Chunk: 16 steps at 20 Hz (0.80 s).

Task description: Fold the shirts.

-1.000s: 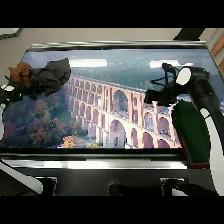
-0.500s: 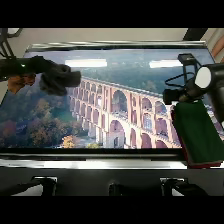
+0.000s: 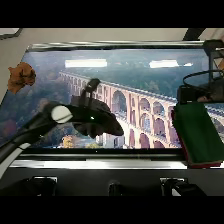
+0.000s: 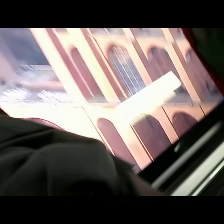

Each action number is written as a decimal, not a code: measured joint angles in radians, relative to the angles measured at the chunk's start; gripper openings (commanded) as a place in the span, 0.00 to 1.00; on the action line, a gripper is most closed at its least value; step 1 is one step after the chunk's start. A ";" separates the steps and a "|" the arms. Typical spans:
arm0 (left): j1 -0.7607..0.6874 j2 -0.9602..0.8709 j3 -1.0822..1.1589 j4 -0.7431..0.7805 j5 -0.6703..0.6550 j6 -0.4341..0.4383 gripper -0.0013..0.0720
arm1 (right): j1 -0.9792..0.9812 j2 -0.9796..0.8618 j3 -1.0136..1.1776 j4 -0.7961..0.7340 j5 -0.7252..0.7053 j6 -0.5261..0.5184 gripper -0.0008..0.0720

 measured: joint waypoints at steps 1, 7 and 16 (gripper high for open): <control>-0.027 -0.026 0.013 0.001 -0.006 -0.011 1.00 | 0.000 0.007 0.000 -0.001 0.000 0.000 0.92; 0.161 -0.048 0.204 0.156 -0.208 -0.030 1.00 | 0.000 -0.020 -0.024 0.113 0.026 0.005 0.93; 0.701 -0.077 -0.069 0.083 -0.269 -0.099 0.90 | 0.000 -0.254 -0.301 0.470 0.031 -0.052 0.97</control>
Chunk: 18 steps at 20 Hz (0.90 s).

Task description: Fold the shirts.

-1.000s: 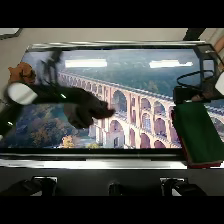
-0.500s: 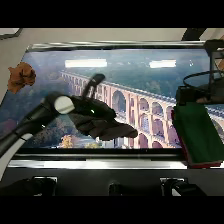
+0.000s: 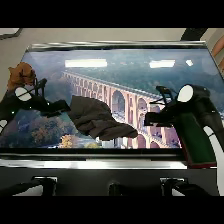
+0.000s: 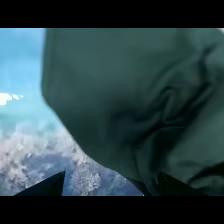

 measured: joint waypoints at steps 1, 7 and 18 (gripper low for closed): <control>0.021 -0.011 -0.039 -0.047 0.029 0.006 0.91 | 0.000 -0.024 -0.016 0.025 -0.007 -0.006 0.98; 0.056 -0.129 -0.135 -0.283 0.154 0.077 0.84 | 0.002 -0.124 -0.049 0.087 -0.038 -0.037 0.98; 0.035 -0.209 -0.145 -0.398 0.261 0.115 0.05 | 0.034 -0.263 -0.053 0.195 -0.113 -0.138 0.91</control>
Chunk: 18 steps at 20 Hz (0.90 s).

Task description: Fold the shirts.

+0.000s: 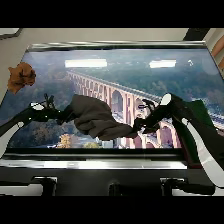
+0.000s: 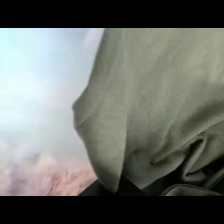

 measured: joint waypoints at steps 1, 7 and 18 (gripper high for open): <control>0.000 0.000 0.003 -0.001 0.002 0.002 0.05 | 0.021 -0.006 0.000 0.006 -0.016 -0.008 0.66; 0.002 0.091 0.064 -0.008 -0.013 0.089 0.05 | 0.092 0.005 0.042 -0.042 -0.103 0.002 0.08; 0.126 0.604 0.597 0.068 -0.024 0.106 0.05 | -0.063 0.505 0.496 -0.535 -0.322 0.124 0.08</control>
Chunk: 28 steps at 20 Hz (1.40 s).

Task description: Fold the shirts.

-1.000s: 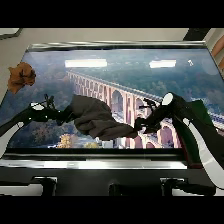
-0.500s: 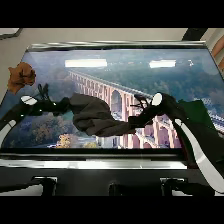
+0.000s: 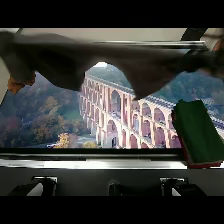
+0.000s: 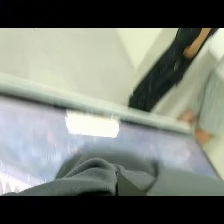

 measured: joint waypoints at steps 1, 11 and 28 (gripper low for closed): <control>0.003 0.045 0.024 0.011 0.001 -0.017 0.05 | -0.006 0.046 0.017 -0.004 -0.012 0.005 0.08; -0.011 0.254 0.081 0.077 -0.026 -0.071 0.05 | -0.020 0.245 0.060 -0.009 -0.027 0.028 0.08; -0.072 -0.579 -0.200 0.185 -0.057 0.038 0.30 | -0.022 -0.647 -0.068 0.353 -0.092 0.173 0.17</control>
